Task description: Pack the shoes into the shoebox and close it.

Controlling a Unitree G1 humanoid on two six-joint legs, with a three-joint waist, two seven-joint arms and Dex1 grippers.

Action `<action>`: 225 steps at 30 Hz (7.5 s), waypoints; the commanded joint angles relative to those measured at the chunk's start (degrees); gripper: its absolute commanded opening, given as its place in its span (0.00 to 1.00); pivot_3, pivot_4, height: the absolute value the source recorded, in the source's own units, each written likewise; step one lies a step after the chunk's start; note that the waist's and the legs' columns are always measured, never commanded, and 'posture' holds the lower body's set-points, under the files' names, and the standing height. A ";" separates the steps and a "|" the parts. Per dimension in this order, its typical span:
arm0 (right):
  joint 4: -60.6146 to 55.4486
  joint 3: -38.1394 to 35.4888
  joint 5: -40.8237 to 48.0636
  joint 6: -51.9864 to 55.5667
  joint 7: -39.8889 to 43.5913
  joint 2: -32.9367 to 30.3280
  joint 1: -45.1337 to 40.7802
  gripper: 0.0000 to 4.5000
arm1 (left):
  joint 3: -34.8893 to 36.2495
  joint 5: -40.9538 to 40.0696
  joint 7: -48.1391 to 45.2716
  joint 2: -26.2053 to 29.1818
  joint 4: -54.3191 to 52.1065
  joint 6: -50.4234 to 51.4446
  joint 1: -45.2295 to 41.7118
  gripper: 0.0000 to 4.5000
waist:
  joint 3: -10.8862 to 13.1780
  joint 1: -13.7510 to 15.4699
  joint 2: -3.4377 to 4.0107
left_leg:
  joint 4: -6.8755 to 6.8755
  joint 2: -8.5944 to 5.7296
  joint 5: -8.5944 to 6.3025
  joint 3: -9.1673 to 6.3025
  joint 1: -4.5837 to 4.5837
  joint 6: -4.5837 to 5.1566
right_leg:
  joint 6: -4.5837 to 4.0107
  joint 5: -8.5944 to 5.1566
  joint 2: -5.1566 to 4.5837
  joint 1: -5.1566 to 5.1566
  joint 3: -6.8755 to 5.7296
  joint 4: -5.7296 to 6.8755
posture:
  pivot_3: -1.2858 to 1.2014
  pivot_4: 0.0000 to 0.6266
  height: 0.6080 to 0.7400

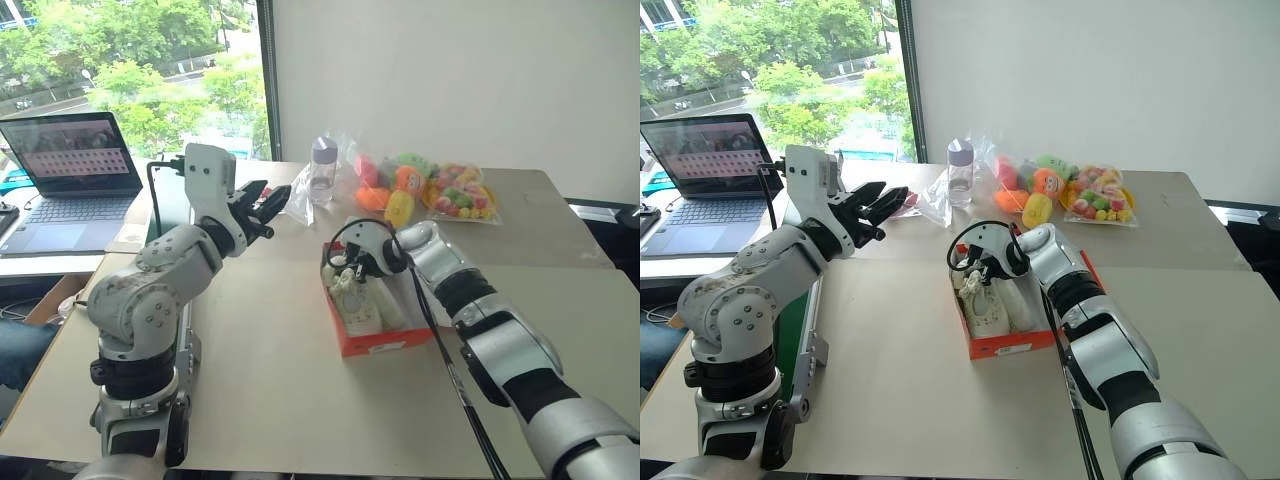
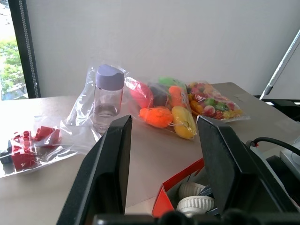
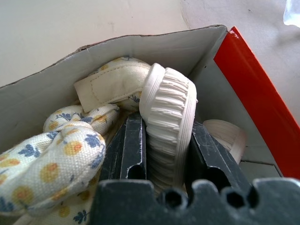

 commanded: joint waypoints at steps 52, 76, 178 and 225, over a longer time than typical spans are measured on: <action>-13.27 -15.92 15.21 20.26 -3.40 -5.42 0.73 0.02 | -4.71 7.90 -6.10 3.22 2.95 -0.16 -1.88 0.54 | 0.51 -0.21 -0.08 | 0.02 0.02 -0.01 0.00 -1.95 0.56 | 0.04 -0.02 0.14 -1.79 -0.09 0.00 | 0.52 0.24 1.00; -4.48 -13.99 7.99 9.23 -3.92 -3.09 -7.01 0.02 | -2.75 7.90 -4.83 3.05 -0.40 2.54 0.02 0.54 | 0.57 -0.90 -0.02 | -0.07 0.06 -0.03 -0.03 -1.21 0.11 | -0.03 0.04 0.15 -1.17 -0.09 0.05 | 0.52 0.24 1.00; -68.69 -53.44 49.87 46.66 -38.19 4.38 67.48 0.00 | -28.57 23.05 -73.65 20.52 29.09 -20.86 -19.99 0.83 | 0.74 -0.12 0.38 | 0.15 0.02 -0.34 -0.18 -1.37 0.86 | 0.19 -0.94 0.10 -1.18 -0.01 0.03 | 0.52 0.24 1.00; -41.56 -21.83 61.38 36.89 -15.95 -8.82 21.22 0.00 | -18.85 18.98 -63.99 32.15 9.27 -6.89 -5.94 0.99 | 0.74 -0.66 0.30 | 0.25 -0.03 -0.26 -0.07 -1.29 1.00 | 0.38 -0.77 0.21 -1.06 0.15 0.09 | 0.52 0.24 1.00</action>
